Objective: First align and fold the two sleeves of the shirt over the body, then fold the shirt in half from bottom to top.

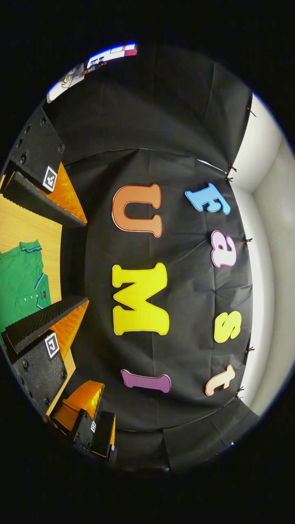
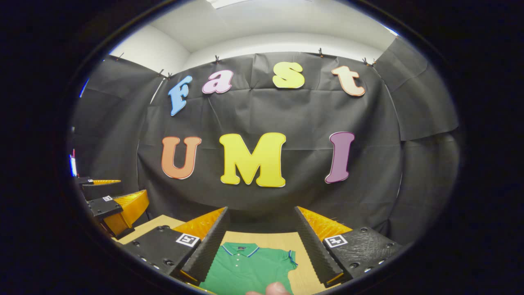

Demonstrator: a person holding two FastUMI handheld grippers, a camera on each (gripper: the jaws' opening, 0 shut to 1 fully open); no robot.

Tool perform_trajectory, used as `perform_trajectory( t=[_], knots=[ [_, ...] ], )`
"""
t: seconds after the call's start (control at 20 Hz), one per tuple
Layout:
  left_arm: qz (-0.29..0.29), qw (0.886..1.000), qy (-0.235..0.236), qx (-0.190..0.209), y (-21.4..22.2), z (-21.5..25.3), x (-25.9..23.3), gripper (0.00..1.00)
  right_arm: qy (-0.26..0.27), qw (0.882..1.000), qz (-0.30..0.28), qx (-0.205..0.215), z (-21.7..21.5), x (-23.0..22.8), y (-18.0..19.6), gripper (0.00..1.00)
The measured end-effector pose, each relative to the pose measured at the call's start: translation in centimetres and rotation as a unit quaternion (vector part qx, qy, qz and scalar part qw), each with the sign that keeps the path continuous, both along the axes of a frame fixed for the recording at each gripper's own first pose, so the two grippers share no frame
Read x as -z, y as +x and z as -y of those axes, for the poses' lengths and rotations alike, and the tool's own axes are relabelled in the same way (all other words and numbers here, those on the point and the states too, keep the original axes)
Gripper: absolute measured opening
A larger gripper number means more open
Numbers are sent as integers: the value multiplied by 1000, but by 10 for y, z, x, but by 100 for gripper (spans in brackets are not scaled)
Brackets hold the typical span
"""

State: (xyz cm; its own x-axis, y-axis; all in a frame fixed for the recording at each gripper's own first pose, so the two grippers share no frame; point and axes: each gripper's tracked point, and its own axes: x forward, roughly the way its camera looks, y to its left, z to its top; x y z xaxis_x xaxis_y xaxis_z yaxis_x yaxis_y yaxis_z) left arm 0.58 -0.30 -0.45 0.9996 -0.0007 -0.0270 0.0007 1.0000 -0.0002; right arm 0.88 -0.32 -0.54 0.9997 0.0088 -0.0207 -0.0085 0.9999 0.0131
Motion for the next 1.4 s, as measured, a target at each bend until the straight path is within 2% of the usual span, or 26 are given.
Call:
perform_trajectory(
  t=[0.55, 0.9, 1.15, 1.4],
  knots=[
    [-8, 1000, -3, 1, 10, 2, 5, 100, 0, 1000, 0, -4, 4, -1, 6, 96],
    [-9, 1000, -8, 11, 14, 14, 7, 100, -17, 1000, -25, -9, 22, 19, 14, 95],
    [-13, 1000, -7, 13, 19, 23, 14, 100, -21, 998, -64, -6, 45, 57, 24, 95],
    [-16, 1000, -9, 12, 27, 30, 20, 100, -31, 992, -126, 4, 73, 120, 48, 95]
  ],
)
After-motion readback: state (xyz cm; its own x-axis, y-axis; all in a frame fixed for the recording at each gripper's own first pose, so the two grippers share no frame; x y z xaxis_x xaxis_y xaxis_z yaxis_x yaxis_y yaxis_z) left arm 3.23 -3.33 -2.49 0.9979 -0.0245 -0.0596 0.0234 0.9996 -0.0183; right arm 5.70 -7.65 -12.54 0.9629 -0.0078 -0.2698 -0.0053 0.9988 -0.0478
